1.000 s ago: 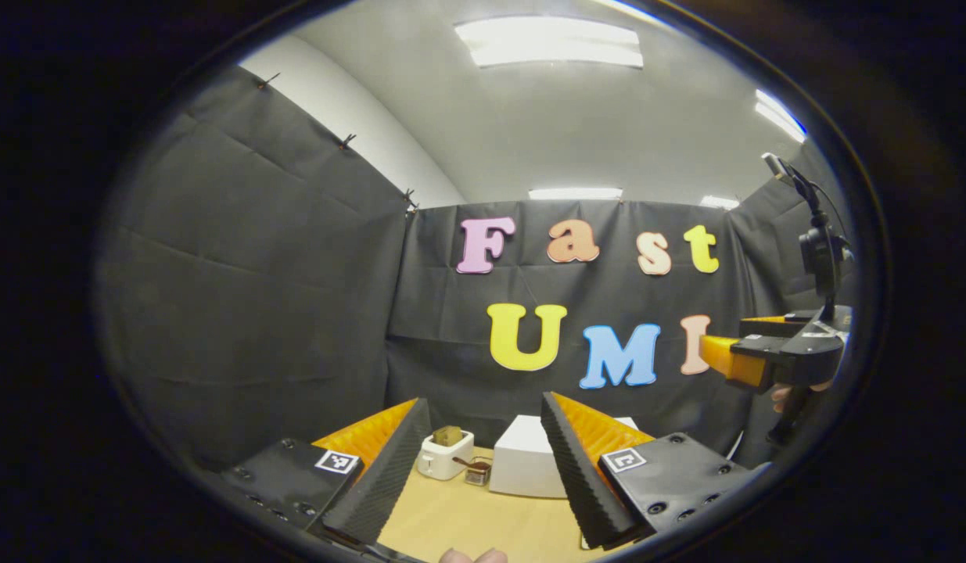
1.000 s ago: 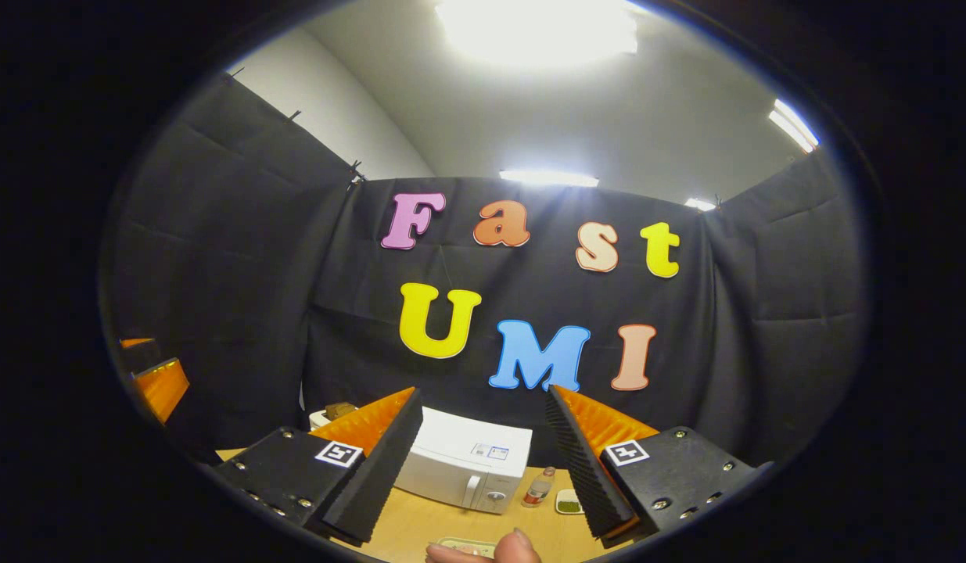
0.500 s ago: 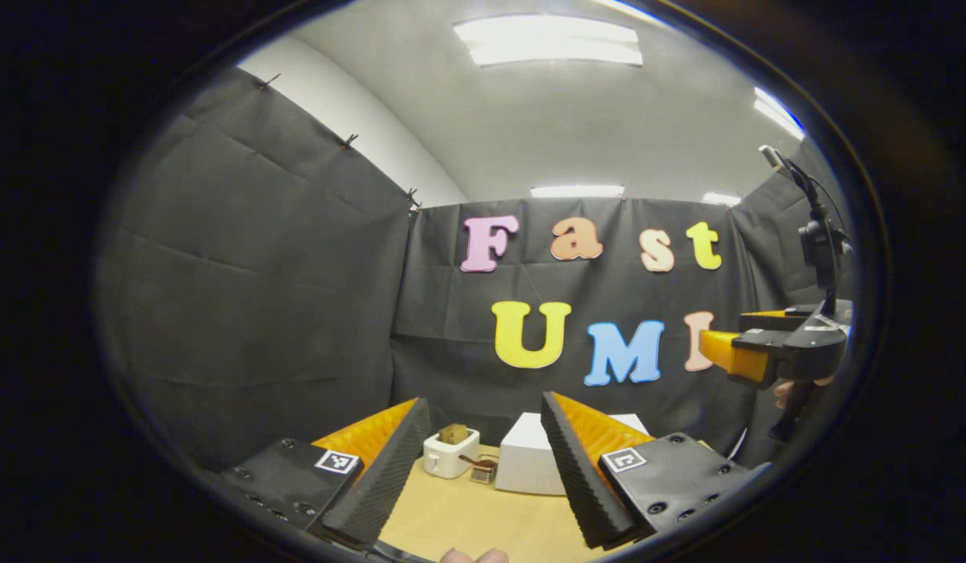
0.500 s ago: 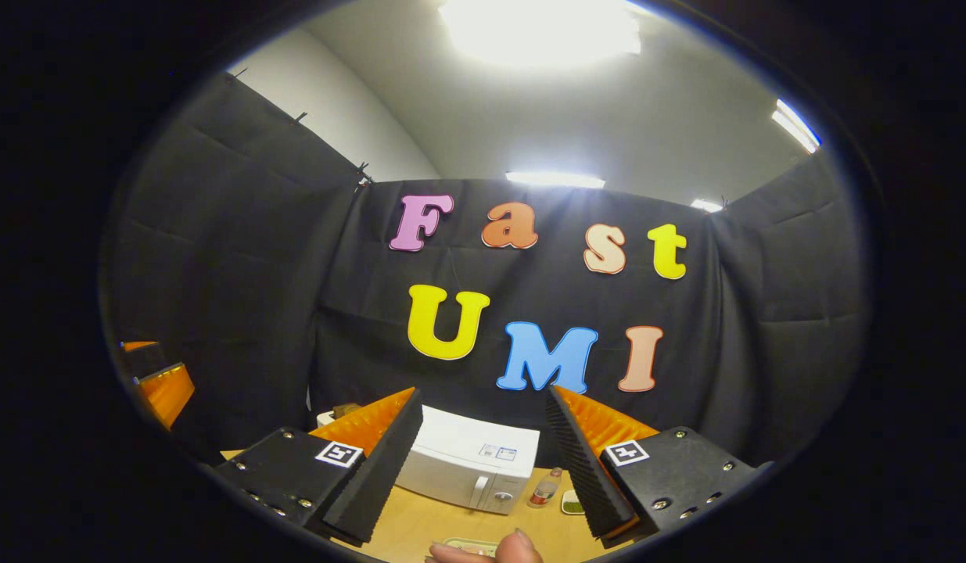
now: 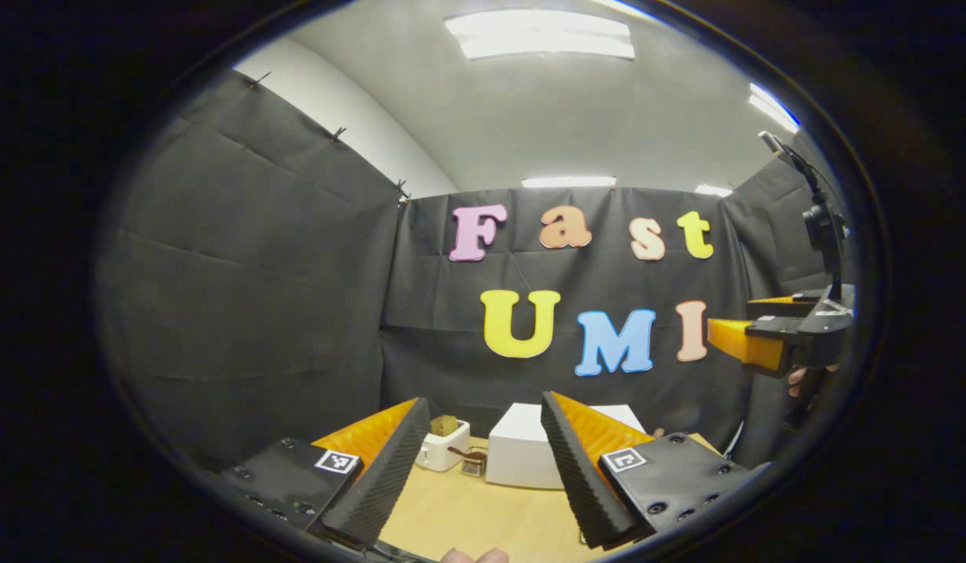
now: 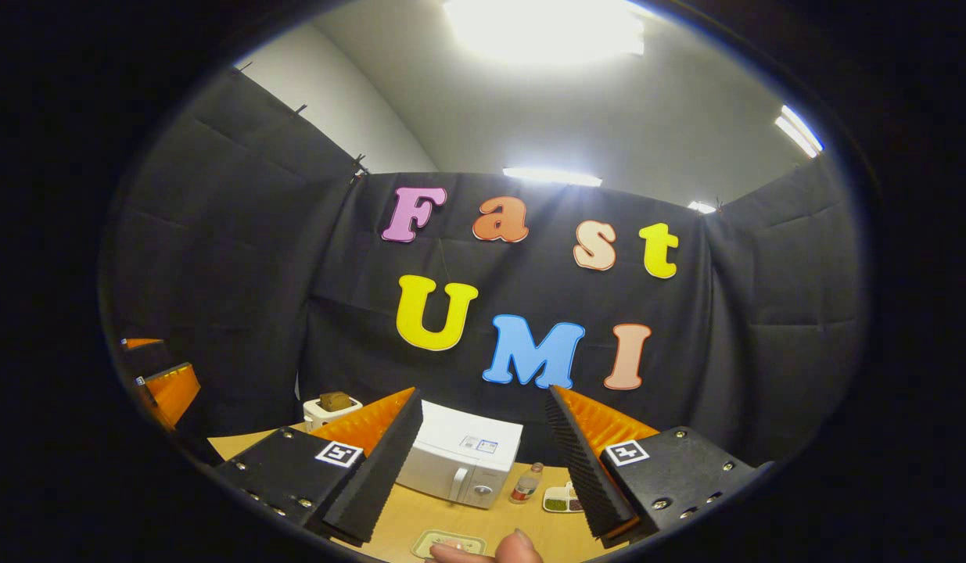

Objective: Open the microwave oven with the left hand, put the food in, and close the microwave oven.

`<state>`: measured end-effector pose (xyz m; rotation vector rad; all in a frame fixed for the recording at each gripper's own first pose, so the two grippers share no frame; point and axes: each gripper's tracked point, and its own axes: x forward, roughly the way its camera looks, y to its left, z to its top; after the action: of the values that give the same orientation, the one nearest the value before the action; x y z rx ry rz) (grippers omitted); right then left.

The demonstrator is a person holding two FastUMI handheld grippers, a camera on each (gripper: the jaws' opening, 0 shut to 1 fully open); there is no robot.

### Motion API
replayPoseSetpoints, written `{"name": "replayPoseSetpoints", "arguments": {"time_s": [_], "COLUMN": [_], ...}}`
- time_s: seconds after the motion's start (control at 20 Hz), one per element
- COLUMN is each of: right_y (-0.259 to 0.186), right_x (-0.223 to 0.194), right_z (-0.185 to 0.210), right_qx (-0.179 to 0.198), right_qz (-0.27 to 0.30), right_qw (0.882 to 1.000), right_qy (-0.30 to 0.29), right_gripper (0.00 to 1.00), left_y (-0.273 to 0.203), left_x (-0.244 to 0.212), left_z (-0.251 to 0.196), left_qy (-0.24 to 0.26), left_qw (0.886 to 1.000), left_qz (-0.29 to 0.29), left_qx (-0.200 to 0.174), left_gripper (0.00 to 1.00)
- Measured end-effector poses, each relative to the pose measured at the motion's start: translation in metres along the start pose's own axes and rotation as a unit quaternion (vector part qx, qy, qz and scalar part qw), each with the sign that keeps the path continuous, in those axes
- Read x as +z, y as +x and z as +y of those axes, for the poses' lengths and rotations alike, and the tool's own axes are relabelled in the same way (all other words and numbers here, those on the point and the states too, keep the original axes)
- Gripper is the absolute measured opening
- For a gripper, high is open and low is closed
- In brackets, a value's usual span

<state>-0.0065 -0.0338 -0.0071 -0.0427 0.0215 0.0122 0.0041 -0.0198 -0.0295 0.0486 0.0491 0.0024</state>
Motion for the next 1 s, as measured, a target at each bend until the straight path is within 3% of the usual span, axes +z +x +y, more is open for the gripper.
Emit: {"name": "replayPoseSetpoints", "arguments": {"time_s": [0.2,0.35,0.45,0.65,1.0], "right_y": [0.002,0.005,0.009,0.02,0.061], "right_x": [0.002,-0.015,-0.031,-0.047,-0.07], "right_z": [-0.049,-0.068,-0.09,-0.115,-0.125], "right_qx": [-0.01,0.001,-0.012,-0.033,-0.095], "right_qz": [-0.03,-0.032,-0.011,0.012,0.068], "right_qw": [0.999,0.999,0.999,0.999,0.992], "right_qy": [-0.038,-0.044,-0.038,-0.026,-0.035], "right_gripper": [0.97,0.97,0.96,0.97,0.97], "left_y": [0.015,0.026,0.035,0.068,0.142], "left_x": [-0.019,-0.034,-0.052,-0.095,-0.189], "left_z": [-0.052,-0.086,-0.111,-0.15,-0.19], "left_qy": [-0.009,0.002,0.015,0.032,-0.002], "left_qw": [1.0,1.0,0.999,0.996,0.984], "left_qz": [0.023,0.029,0.042,0.065,0.123], "left_qx": [-0.007,-0.006,-0.016,-0.051,-0.128], "left_gripper": [0.95,0.94,0.96,0.95,0.97]}}
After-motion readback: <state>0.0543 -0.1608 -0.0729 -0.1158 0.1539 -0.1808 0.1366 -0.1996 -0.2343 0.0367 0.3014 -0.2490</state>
